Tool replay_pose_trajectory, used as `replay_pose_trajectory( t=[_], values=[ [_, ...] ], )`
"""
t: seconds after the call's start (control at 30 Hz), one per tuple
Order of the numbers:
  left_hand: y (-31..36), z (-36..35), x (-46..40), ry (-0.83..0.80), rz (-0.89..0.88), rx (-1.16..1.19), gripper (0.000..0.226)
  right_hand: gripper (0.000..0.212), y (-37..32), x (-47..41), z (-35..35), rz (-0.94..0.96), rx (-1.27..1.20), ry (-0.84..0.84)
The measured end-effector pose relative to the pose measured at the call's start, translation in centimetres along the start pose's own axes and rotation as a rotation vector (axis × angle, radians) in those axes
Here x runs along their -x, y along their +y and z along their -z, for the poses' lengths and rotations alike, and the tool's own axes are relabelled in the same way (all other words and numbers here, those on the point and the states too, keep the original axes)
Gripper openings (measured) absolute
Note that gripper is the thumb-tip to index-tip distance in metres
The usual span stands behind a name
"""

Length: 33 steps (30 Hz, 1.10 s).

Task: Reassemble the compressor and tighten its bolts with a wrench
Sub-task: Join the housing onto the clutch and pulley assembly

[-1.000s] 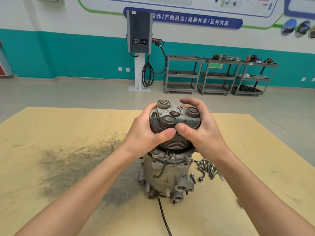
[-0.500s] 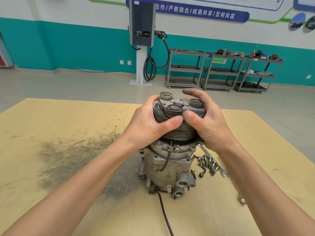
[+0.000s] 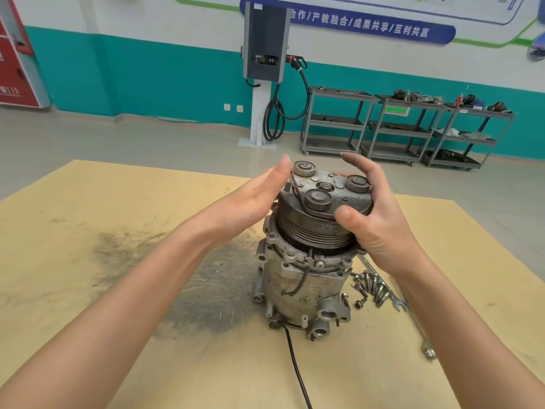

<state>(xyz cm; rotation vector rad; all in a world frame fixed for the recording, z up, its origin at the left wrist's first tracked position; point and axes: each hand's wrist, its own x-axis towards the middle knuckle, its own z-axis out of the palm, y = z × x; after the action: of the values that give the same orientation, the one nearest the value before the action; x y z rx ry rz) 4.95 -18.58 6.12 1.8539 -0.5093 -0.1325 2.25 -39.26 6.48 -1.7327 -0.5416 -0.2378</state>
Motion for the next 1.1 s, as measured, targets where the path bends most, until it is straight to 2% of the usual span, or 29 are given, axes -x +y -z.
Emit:
replay_pose_trajectory(
  t=[0.13,0.2,0.33,0.4,0.47,0.6,0.67,0.77,0.83,1.0,1.1],
  values=[
    [-0.7,0.6,0.3,0.037,0.021,0.05,0.058,0.108,0.3,0.7,0.4,-0.033,-0.002,0.0],
    [-1.4,1.0,0.8,0.054,0.034,0.029,0.053,0.109,0.3,1.0,0.5,-0.042,-0.012,-0.015],
    [-3.1,2.1,2.3,0.028,0.083,-0.087,0.066,0.122,-0.3,1.1,0.5,-0.055,0.04,-0.023],
    [-3.6,2.4,2.9,0.007,0.1,-0.125,0.068,0.116,-1.2,0.5,0.8,-0.036,0.212,-0.009],
    [-3.9,2.8,3.3,0.013,0.09,-0.129,0.07,0.112,-3.0,-0.8,1.2,0.001,0.427,-0.073],
    [-4.6,3.9,4.2,0.035,0.073,-0.124,0.073,0.122,-7.2,-4.4,1.2,-0.045,0.989,-0.532],
    [-5.1,4.3,4.6,0.044,0.06,-0.145,0.077,0.121,-8.5,-6.1,0.4,-0.142,1.129,-0.723],
    [-5.4,4.5,5.1,0.047,0.054,-0.161,0.092,0.126,-9.2,-7.5,-1.1,-0.308,1.195,-0.904],
    [-5.5,4.1,5.0,0.02,0.056,-0.188,0.104,0.123,-9.0,-8.0,-1.7,-0.344,1.235,-0.963],
    [-6.0,1.5,3.4,-0.121,0.061,-0.186,0.119,0.099,-8.4,-8.3,-1.8,-0.343,1.309,-0.997],
    [-6.4,0.7,2.2,-0.126,0.03,-0.149,0.121,0.101,-8.3,-8.4,-1.7,-0.349,1.306,-1.005]
  ],
)
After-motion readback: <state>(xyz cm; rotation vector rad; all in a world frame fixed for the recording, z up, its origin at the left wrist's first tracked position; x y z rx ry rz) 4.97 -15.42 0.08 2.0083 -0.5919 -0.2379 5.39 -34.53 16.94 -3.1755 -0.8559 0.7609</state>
